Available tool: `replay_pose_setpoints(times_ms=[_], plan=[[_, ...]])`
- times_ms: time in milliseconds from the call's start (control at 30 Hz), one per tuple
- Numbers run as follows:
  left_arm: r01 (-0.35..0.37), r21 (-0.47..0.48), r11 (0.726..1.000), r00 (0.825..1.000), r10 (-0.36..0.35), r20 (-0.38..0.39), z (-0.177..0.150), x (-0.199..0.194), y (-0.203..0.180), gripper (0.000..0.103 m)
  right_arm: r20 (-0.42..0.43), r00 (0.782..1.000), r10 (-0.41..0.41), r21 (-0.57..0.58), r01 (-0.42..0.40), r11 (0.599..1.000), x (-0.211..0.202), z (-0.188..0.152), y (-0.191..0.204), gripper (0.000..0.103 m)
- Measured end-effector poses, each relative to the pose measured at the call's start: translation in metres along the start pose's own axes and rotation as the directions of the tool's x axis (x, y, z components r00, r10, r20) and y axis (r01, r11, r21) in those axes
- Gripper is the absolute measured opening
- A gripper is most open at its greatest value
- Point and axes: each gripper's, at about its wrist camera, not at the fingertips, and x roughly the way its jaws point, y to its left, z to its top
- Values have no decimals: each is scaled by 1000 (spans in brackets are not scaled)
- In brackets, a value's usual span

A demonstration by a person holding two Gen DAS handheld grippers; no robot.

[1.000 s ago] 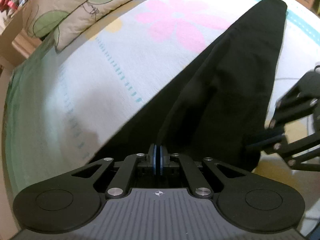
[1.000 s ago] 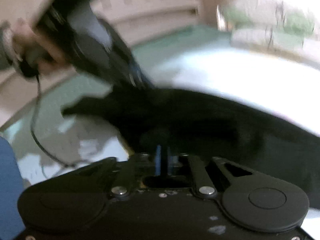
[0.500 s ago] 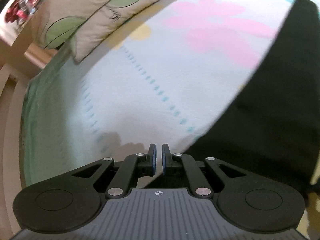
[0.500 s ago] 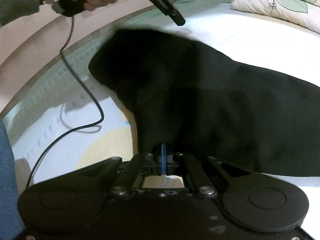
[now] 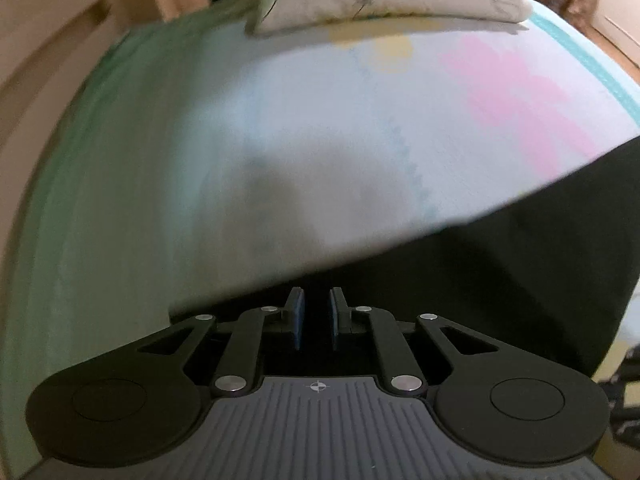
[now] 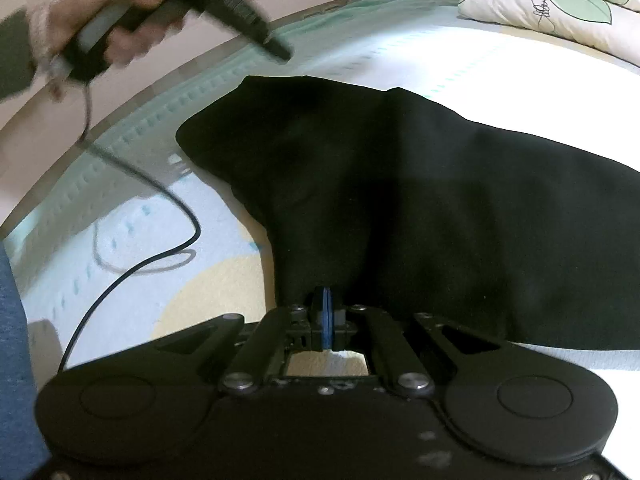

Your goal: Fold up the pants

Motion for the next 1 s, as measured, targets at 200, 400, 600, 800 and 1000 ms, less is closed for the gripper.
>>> replay_pose_setpoints(times_ms=[200,400,600,800,1000], plan=[[-23,-179,984,998,11,-64,-56,31,27,13,-10,1000,-3,-12,3,1000,-3,5,3,3],[-21,-208,978,999,14,-35,-68,28,26,13,130,991,-31,45,26,999,-21,35,-12,5],[37,-322,946,999,-36,7,-84,24,40,13,41,992,-117,111,112,988,23,66,-51,5],[54,-358,932,999,-47,28,-86,25,43,13,42,986,-160,183,150,972,54,88,-78,0],[-12,-283,959,1000,15,6,-76,16,23,13,105,966,-236,130,222,966,65,96,-72,0]])
